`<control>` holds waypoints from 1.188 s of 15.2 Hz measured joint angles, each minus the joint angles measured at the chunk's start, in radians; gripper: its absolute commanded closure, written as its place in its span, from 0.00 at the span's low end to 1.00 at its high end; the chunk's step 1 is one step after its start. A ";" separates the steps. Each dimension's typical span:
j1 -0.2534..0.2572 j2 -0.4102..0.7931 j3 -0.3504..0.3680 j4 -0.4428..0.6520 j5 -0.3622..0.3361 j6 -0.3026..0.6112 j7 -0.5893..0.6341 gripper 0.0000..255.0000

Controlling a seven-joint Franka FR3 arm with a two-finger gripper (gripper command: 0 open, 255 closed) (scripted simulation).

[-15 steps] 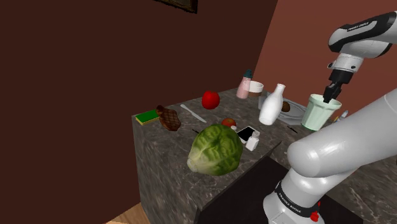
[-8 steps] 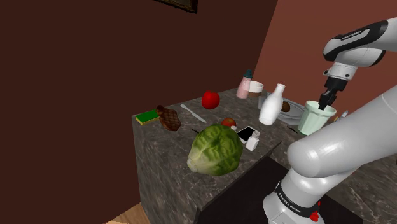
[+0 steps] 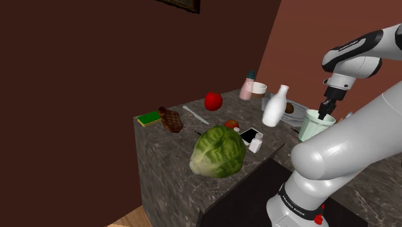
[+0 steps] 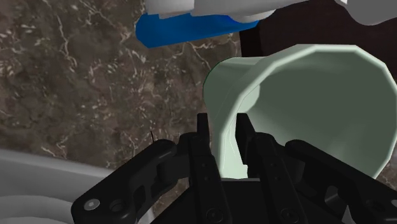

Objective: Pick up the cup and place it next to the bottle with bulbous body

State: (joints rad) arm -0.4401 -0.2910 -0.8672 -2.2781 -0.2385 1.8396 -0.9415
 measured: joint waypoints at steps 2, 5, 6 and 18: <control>0.003 0.013 -0.008 -0.019 0.005 0.029 -0.003 1.00; 0.011 0.047 -0.027 -0.042 0.020 0.080 -0.018 1.00; 0.011 0.049 -0.030 -0.049 0.020 0.089 -0.020 1.00; 0.012 0.051 -0.031 -0.054 0.021 0.096 -0.020 0.00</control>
State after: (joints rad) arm -0.4286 -0.2396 -0.8985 -2.3317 -0.2175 1.9360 -0.9618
